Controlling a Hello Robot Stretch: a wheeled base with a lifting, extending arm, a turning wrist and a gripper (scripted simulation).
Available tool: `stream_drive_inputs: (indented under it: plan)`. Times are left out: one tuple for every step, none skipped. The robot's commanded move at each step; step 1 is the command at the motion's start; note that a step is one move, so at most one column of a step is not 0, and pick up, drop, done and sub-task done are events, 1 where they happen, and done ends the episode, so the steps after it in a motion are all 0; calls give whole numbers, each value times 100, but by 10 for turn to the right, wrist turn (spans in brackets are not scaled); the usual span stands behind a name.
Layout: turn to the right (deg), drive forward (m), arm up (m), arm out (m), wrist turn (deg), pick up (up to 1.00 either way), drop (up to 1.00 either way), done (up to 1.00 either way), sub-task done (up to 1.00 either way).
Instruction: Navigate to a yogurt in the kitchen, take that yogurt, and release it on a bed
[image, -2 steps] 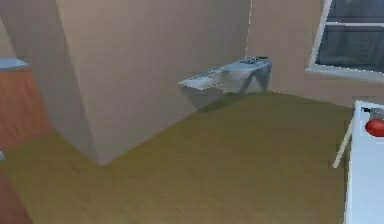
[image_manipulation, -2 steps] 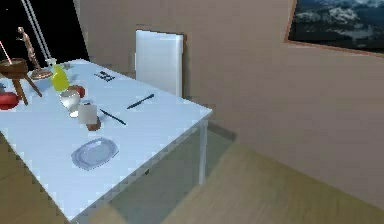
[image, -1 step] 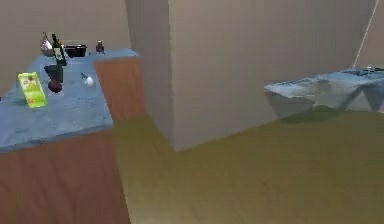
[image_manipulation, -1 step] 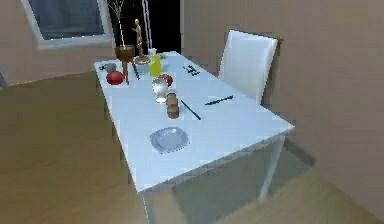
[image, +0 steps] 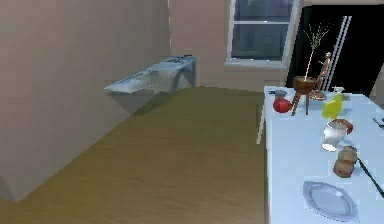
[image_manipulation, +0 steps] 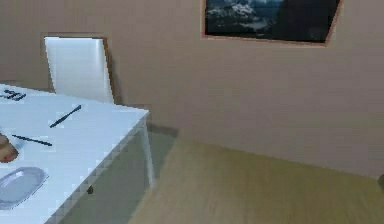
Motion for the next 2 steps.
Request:
stream_drive_inputs:
  plan:
    - [30,0,0,0,0,0,0,0,0]
    - [0,45,0,0,0,0,0,0,0]
